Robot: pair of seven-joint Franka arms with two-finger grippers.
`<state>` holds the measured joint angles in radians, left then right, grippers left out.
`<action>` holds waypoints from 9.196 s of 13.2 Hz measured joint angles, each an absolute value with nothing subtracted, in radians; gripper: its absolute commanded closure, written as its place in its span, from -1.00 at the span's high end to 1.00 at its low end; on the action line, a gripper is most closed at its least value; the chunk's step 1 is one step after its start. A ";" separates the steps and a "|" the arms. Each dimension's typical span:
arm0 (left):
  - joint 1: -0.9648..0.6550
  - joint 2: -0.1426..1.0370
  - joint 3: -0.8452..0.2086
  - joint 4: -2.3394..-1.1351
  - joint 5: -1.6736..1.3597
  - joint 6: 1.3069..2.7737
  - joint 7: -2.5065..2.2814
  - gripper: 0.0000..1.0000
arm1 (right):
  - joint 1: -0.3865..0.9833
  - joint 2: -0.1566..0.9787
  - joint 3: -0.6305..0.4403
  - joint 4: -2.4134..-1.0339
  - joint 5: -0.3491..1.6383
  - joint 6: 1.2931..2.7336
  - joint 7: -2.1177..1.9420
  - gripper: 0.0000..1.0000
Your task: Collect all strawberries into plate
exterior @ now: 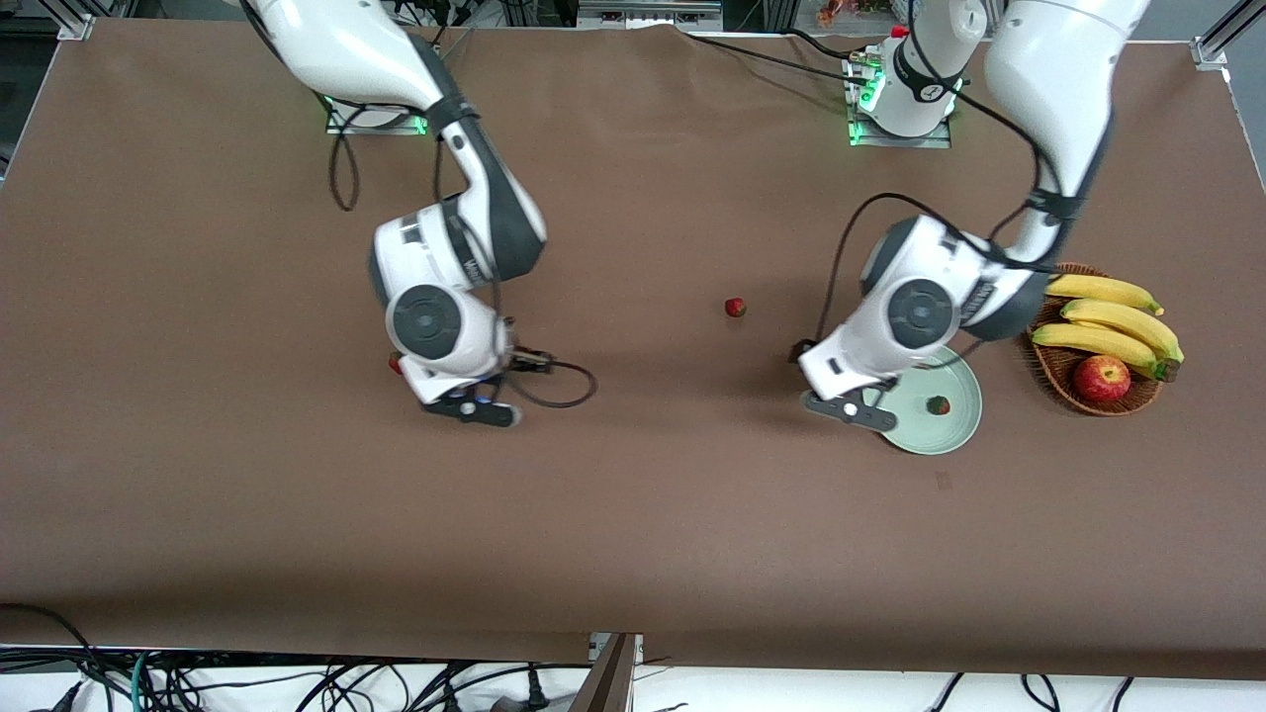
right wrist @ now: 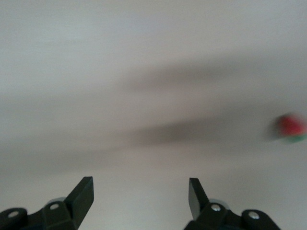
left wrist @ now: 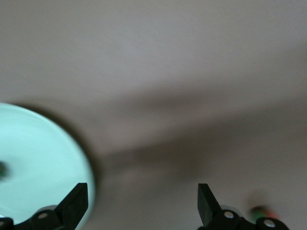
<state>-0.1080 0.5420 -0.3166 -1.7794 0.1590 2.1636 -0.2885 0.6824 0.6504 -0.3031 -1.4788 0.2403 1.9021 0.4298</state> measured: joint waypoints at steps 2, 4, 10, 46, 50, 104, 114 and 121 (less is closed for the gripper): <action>-0.183 0.567 -0.317 -1.781 0.159 2.187 -0.491 1.00 | 0.682 0.597 -0.379 -1.663 0.225 2.027 0.225 0.75; -0.239 0.570 -0.317 -1.801 0.159 2.189 -0.653 1.00 | 0.681 0.557 -0.424 -1.846 0.225 2.193 0.076 0.73; -0.289 0.559 -0.366 -2.049 0.159 2.424 -0.931 1.00 | 0.673 0.546 -0.438 -2.028 0.226 2.405 -0.023 -0.04; 0.074 0.500 -0.417 -1.823 0.236 2.205 0.015 1.00 | 0.685 0.615 -0.296 -1.330 0.344 1.805 0.544 0.93; 0.071 0.613 -0.405 -1.812 0.445 2.354 0.165 1.00 | 0.684 0.558 -0.400 -1.337 0.344 1.686 0.371 0.97; -0.054 0.605 -0.414 -1.614 0.506 1.927 -0.321 -0.96 | 0.175 0.066 -0.048 -1.565 0.024 1.571 0.196 0.99; 0.141 0.630 -0.437 -1.629 0.478 1.940 0.011 1.00 | 0.175 0.066 -0.046 -1.564 0.026 1.597 0.196 0.99; 0.172 0.381 -0.425 -1.386 0.262 1.668 -0.027 1.00 | 0.175 0.067 -0.047 -1.563 0.026 1.597 0.196 0.99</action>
